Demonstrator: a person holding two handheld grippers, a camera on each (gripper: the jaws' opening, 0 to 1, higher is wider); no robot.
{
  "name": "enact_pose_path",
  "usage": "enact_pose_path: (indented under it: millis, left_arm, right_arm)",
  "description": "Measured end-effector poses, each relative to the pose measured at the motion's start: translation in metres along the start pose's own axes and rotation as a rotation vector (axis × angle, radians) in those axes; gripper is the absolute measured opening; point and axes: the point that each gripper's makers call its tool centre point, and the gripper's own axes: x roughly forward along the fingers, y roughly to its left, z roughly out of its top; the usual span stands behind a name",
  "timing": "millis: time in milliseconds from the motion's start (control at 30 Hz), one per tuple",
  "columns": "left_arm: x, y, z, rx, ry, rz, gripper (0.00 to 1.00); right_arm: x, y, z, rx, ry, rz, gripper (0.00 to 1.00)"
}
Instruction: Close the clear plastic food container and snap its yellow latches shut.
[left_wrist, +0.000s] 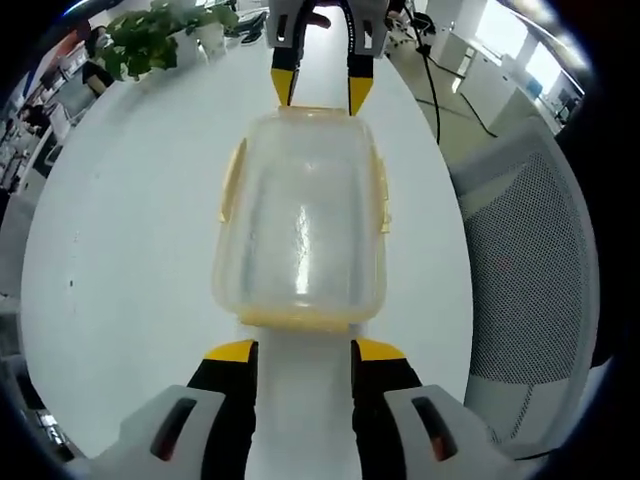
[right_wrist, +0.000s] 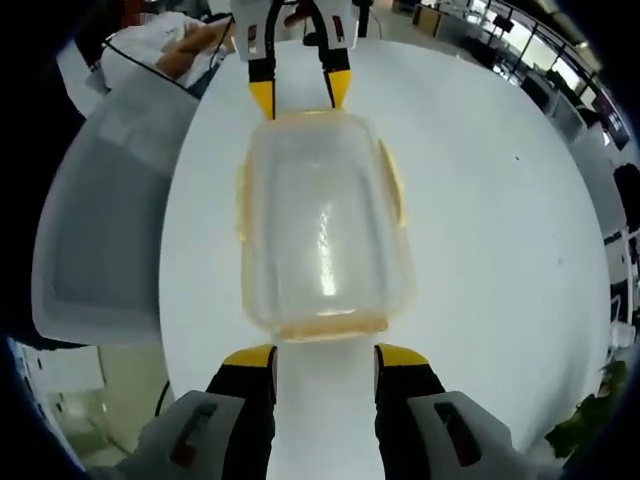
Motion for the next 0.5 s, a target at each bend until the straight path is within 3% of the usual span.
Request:
enact_pose_path:
  millis: [133,200,300,433,500]
  left_arm:
    - [0.000,-0.006,0.000,-0.027,0.000,-0.013,0.38]
    - [-0.001,-0.011,0.003,-0.092,-0.029,-0.031,0.38]
    - [-0.002,-0.008,0.002,-0.127,-0.034,-0.022,0.38]
    - [-0.002,-0.005,-0.002,-0.150,-0.014,-0.001,0.38]
    - [-0.003,-0.006,-0.003,-0.224,-0.014,-0.013,0.37]
  right_arm:
    - [-0.001,0.004,0.003,0.045,-0.022,0.013,0.38]
    - [-0.001,0.006,0.002,0.052,-0.025,0.010,0.38]
    - [-0.002,0.007,0.002,0.082,-0.034,0.010,0.37]
    - [-0.006,0.007,0.003,0.177,-0.057,0.016,0.38]
    - [-0.006,0.010,0.004,0.268,-0.077,0.047,0.39]
